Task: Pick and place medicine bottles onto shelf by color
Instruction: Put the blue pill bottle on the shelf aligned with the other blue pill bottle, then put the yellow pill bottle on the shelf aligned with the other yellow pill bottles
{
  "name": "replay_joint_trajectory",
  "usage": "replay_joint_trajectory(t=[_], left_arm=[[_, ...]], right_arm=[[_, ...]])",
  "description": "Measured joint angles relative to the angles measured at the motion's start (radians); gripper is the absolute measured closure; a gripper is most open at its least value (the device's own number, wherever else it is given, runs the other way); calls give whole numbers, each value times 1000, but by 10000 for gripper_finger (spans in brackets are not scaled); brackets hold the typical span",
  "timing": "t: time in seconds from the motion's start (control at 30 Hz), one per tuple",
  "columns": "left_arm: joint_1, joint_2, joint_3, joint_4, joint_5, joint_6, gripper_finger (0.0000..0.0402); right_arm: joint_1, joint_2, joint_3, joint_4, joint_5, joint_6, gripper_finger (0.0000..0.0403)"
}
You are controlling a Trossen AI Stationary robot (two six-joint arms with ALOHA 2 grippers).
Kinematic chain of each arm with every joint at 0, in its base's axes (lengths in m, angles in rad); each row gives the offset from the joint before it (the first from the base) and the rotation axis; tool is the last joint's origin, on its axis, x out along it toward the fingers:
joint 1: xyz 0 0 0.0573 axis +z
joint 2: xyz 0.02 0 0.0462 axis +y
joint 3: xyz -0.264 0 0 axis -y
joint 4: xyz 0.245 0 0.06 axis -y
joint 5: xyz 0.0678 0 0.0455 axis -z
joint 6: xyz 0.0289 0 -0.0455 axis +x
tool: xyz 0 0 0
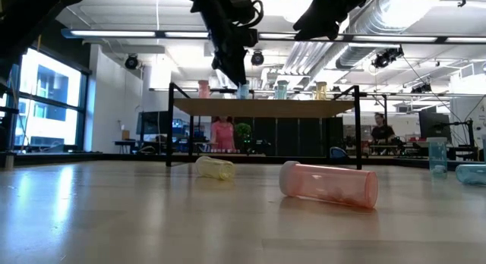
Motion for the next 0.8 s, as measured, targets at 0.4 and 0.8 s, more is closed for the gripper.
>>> replay_joint_trajectory(t=[0.4, 0.8], left_arm=[[0, -2, 0, -68, -80, -11, 232], [-5, -12, -1, -124, -126, -34, 231]], right_arm=[[0, 0, 0, 0, 0, 0, 213], [0, 0, 0, 0, 0, 0, 213]])
